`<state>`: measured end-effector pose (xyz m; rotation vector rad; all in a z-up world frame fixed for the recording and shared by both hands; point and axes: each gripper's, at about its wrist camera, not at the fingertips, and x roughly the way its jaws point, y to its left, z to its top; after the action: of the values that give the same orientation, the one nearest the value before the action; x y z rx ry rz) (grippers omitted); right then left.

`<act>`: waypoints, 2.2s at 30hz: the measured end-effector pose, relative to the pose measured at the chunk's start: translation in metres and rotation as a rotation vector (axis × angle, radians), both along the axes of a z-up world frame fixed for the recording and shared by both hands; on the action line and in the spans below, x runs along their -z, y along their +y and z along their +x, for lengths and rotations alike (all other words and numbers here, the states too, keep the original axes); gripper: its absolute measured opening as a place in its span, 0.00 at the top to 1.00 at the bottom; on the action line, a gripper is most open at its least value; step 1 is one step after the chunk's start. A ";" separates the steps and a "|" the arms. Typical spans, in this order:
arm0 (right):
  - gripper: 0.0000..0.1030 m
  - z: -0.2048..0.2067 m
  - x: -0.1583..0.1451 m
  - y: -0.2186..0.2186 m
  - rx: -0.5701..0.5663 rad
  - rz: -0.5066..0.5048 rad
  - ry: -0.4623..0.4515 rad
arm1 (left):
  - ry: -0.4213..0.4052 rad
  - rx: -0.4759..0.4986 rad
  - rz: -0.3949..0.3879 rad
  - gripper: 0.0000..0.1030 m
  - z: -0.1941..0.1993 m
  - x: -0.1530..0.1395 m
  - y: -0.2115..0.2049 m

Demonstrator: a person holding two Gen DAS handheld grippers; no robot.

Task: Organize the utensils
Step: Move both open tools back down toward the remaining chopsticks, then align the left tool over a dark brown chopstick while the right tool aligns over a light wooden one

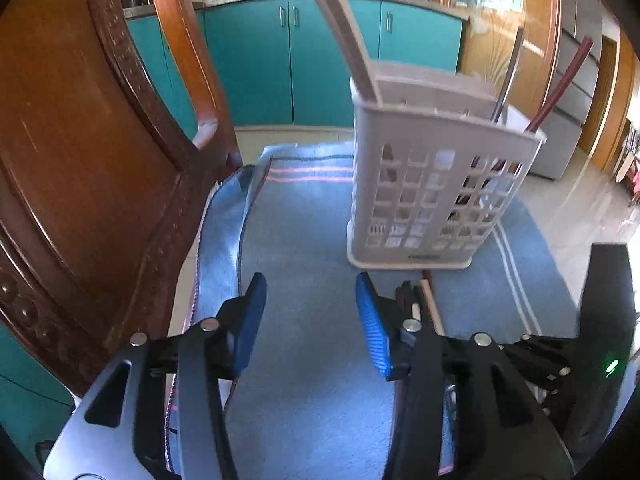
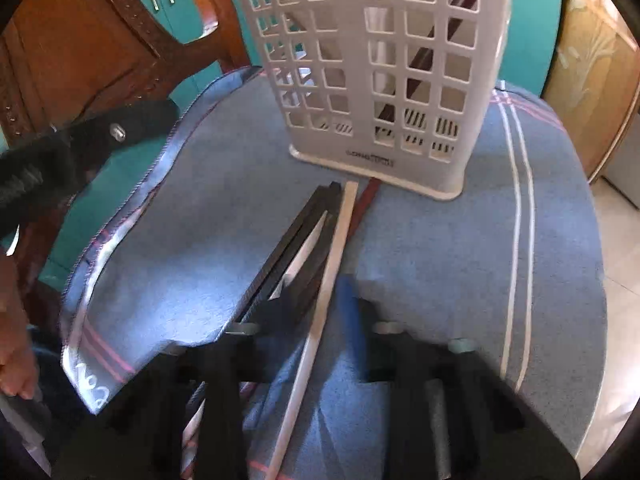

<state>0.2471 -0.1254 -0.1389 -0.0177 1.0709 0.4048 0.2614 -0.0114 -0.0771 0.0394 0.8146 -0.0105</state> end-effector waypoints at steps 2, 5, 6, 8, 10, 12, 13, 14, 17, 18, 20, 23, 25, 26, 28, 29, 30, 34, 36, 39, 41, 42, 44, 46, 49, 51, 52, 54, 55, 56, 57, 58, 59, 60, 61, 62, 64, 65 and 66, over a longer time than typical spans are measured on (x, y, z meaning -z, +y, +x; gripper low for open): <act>0.84 0.001 0.000 -0.005 0.002 0.006 0.015 | 0.021 0.005 0.008 0.54 0.002 0.006 0.000; 0.84 0.005 -0.001 -0.018 0.035 -0.004 0.033 | 0.065 0.036 0.003 0.50 0.005 0.017 -0.003; 0.84 0.006 -0.001 -0.023 0.043 0.003 0.045 | 0.077 0.048 0.000 0.49 0.006 0.019 -0.005; 0.83 0.007 -0.002 -0.033 0.059 -0.001 0.057 | 0.111 0.080 0.000 0.48 0.006 0.028 -0.011; 0.79 0.011 -0.004 -0.049 0.110 -0.040 0.057 | 0.136 0.098 0.008 0.48 0.007 0.035 -0.016; 0.77 0.015 -0.004 -0.064 0.149 -0.039 0.070 | 0.157 0.116 0.008 0.48 0.008 0.041 -0.021; 0.77 0.016 -0.005 -0.072 0.175 -0.048 0.074 | 0.169 0.127 0.007 0.47 0.007 0.045 -0.024; 0.77 0.018 -0.004 -0.079 0.205 -0.063 0.073 | 0.184 0.141 0.009 0.47 0.007 0.049 -0.027; 0.77 0.019 -0.002 -0.086 0.217 -0.038 0.080 | 0.216 0.172 0.019 0.47 0.006 0.061 -0.037; 0.75 0.018 -0.003 -0.085 0.209 -0.035 0.075 | 0.225 0.178 0.021 0.47 0.006 0.064 -0.039; 0.70 0.019 -0.002 -0.081 0.193 -0.038 0.069 | 0.219 0.177 0.024 0.47 0.006 0.068 -0.041; 0.68 0.027 -0.005 -0.067 0.174 -0.045 0.069 | 0.227 0.172 0.010 0.45 0.008 0.070 -0.039; 0.68 0.028 -0.004 -0.063 0.171 -0.051 0.068 | 0.231 0.166 0.004 0.43 0.012 0.072 -0.036; 0.67 0.028 -0.003 -0.061 0.169 -0.053 0.068 | 0.232 0.160 0.006 0.41 0.013 0.073 -0.034; 0.67 0.020 -0.002 -0.059 0.168 -0.058 0.065 | 0.234 0.131 0.024 0.41 0.014 0.074 -0.030; 0.67 0.020 -0.002 -0.059 0.168 -0.059 0.065 | 0.238 0.129 0.010 0.41 0.017 0.075 -0.024; 0.67 0.020 -0.001 -0.059 0.168 -0.061 0.064 | 0.243 0.129 -0.002 0.41 0.019 0.075 -0.022; 0.65 0.017 0.000 -0.060 0.166 -0.064 0.060 | 0.240 0.128 0.005 0.41 0.019 0.075 -0.021; 0.64 0.013 0.001 -0.058 0.161 -0.066 0.055 | 0.240 0.124 0.009 0.41 0.021 0.074 -0.020; 0.64 0.009 0.000 -0.053 0.148 -0.066 0.045 | 0.235 0.126 0.018 0.41 0.018 0.072 -0.020; 0.64 0.009 0.002 -0.048 0.138 -0.073 0.039 | 0.232 0.128 0.026 0.41 0.016 0.072 -0.022; 0.64 0.008 0.003 -0.046 0.135 -0.082 0.035 | 0.231 0.128 0.027 0.41 0.016 0.072 -0.023; 0.64 0.009 0.003 -0.042 0.132 -0.096 0.025 | 0.230 0.129 0.028 0.41 0.013 0.071 -0.024; 0.64 0.010 -0.001 -0.044 0.147 -0.055 0.012 | 0.230 0.130 0.028 0.41 0.012 0.071 -0.024; 0.64 0.010 -0.006 -0.044 0.135 -0.024 -0.009 | 0.230 0.132 0.028 0.41 0.011 0.071 -0.024; 0.64 0.011 -0.002 -0.039 0.123 -0.041 0.002 | 0.229 0.133 0.030 0.41 0.011 0.071 -0.025; 0.64 0.012 0.000 -0.037 0.119 -0.052 0.010 | 0.228 0.133 0.031 0.41 0.010 0.070 -0.025; 0.63 0.013 0.002 -0.033 0.120 -0.061 0.011 | 0.228 0.133 0.030 0.41 0.009 0.070 -0.026; 0.63 0.013 0.003 -0.032 0.120 -0.063 0.013 | 0.228 0.133 0.030 0.40 0.009 0.070 -0.026; 0.63 0.015 0.003 -0.034 0.126 -0.062 0.019 | 0.228 0.131 0.032 0.39 0.009 0.070 -0.026; 0.62 0.016 0.003 -0.035 0.133 -0.058 0.026 | 0.228 0.130 0.033 0.39 0.009 0.070 -0.026; 0.62 0.017 0.003 -0.036 0.139 -0.057 0.032 | 0.228 0.130 0.033 0.38 0.008 0.070 -0.026; 0.62 0.018 0.003 -0.038 0.140 -0.056 0.036 | 0.228 0.130 0.032 0.37 0.008 0.070 -0.026; 0.62 0.019 0.003 -0.039 0.140 -0.054 0.039 | 0.228 0.130 0.033 0.37 0.008 0.071 -0.026; 0.62 0.019 0.003 -0.039 0.137 -0.057 0.039 | 0.227 0.131 0.033 0.37 0.008 0.071 -0.026; 0.62 0.019 0.003 -0.040 0.135 -0.060 0.038 | 0.227 0.131 0.034 0.37 0.008 0.071 -0.026; 0.61 0.018 0.003 -0.042 0.129 -0.069 0.035 | 0.226 0.132 0.035 0.37 0.008 0.071 -0.025; 0.61 0.018 0.004 -0.040 0.123 -0.080 0.029 | 0.226 0.133 0.037 0.37 0.008 0.071 -0.025; 0.60 0.016 0.004 -0.037 0.120 -0.095 0.020 | 0.225 0.133 0.038 0.37 0.008 0.071 -0.025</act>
<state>0.2630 -0.1619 -0.1431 -0.0336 1.1041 0.2468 0.2692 -0.0367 -0.1484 0.1298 1.0364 -0.1272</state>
